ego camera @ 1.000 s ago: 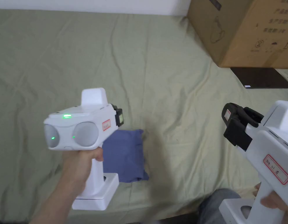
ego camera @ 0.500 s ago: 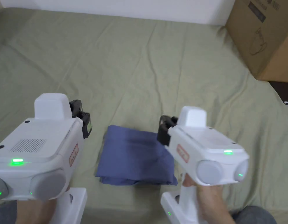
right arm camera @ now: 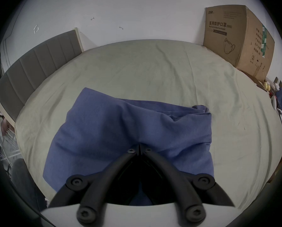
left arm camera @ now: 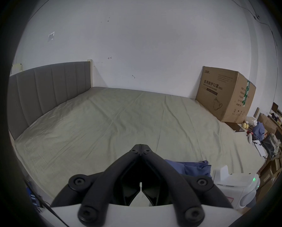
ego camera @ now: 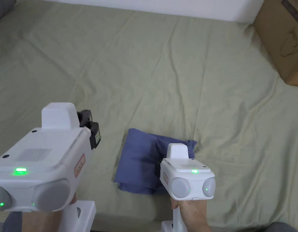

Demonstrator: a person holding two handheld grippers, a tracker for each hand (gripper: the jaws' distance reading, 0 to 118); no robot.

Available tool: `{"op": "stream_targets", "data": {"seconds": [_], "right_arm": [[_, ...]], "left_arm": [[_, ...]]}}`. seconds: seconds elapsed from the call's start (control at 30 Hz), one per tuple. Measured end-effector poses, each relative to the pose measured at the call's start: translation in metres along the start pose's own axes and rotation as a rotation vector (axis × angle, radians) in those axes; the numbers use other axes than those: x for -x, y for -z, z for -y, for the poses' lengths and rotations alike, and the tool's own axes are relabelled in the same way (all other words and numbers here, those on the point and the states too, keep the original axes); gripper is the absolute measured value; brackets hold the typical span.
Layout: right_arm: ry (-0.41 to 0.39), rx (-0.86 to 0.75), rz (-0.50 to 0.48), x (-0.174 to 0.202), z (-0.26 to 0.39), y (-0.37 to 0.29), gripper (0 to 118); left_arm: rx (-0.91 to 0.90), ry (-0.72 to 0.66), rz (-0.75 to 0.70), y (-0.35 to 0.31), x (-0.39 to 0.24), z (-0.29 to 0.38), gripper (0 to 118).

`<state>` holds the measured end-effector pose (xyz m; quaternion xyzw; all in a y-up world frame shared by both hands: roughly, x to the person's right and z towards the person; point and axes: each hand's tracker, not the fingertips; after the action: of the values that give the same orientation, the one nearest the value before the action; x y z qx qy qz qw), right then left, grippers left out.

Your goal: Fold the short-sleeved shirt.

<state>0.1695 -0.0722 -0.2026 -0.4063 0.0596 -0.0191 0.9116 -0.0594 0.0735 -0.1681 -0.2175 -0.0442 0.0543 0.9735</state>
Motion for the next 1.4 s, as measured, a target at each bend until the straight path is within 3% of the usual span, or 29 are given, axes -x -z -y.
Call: {"op": "stream_targets", "data": {"seconds": [0.03,0.1,0.23,0.27,0.3,0.43,0.6,0.77,0.9,0.93,0.97,1.0,1.03,1.1,1.17,1.23,1.27,1.4], "right_arm": [[0.011,0.002,-0.01,-0.001,0.0,-0.001,0],[0.025,0.007,-0.021,-0.005,-0.002,-0.003,0],[0.014,0.016,-0.025,-0.006,-0.002,-0.001,0],[0.009,0.015,-0.024,-0.006,-0.002,-0.002,0],[0.044,0.008,-0.039,-0.005,-0.003,-0.002,0],[0.045,-0.043,-0.078,-0.006,-0.006,-0.004,0],[0.046,-0.021,-0.084,-0.009,-0.006,-0.002,0],[0.061,-0.018,-0.099,-0.012,-0.006,-0.002,0],[0.055,-0.053,-0.069,-0.015,-0.009,0.0,0],[0.064,-0.05,-0.075,-0.017,-0.01,0.0,0],[0.156,0.038,-0.131,-0.019,-0.01,-0.001,0],[0.197,0.05,-0.15,-0.023,-0.013,-0.003,0],[0.226,0.046,-0.161,-0.027,-0.017,-0.007,0],[0.246,-0.019,-0.146,-0.037,-0.027,-0.026,0],[0.231,-0.098,-0.11,-0.049,-0.039,-0.05,0],[0.232,-0.168,-0.089,-0.063,-0.051,-0.076,0],[0.161,-0.233,-0.037,-0.071,-0.057,-0.092,0],[0.139,-0.349,0.037,-0.09,-0.073,-0.14,0]], "left_arm": [[0.005,-0.018,0.025,0.002,0.003,-0.004,0],[0.076,-0.083,0.126,0.014,0.016,-0.016,15],[0.322,-0.307,0.343,0.057,0.053,-0.027,110],[0.387,-0.338,0.408,0.069,0.063,-0.026,118],[0.437,-0.381,0.463,0.082,0.072,-0.021,118],[0.624,-0.484,0.62,0.139,0.111,0.016,118],[0.781,-0.456,0.744,0.174,0.101,0.059,118],[0.904,-0.539,0.771,0.217,0.092,0.096,118],[0.866,-0.592,0.866,0.221,0.074,0.089,118],[0.876,-0.603,0.866,0.218,0.066,0.088,118],[0.892,-0.615,0.874,0.222,0.062,0.09,118],[0.902,-0.611,0.884,0.225,0.058,0.091,117],[0.902,-0.604,0.888,0.226,0.055,0.091,109],[0.92,-0.523,0.849,0.23,0.05,0.09,81],[0.937,-0.43,0.776,0.231,0.042,0.093,40],[0.946,-0.438,0.748,0.232,0.038,0.089,31],[0.961,-0.433,0.71,0.231,0.032,0.085,28],[0.967,-0.308,0.545,0.216,0.0,0.066,17]]}}
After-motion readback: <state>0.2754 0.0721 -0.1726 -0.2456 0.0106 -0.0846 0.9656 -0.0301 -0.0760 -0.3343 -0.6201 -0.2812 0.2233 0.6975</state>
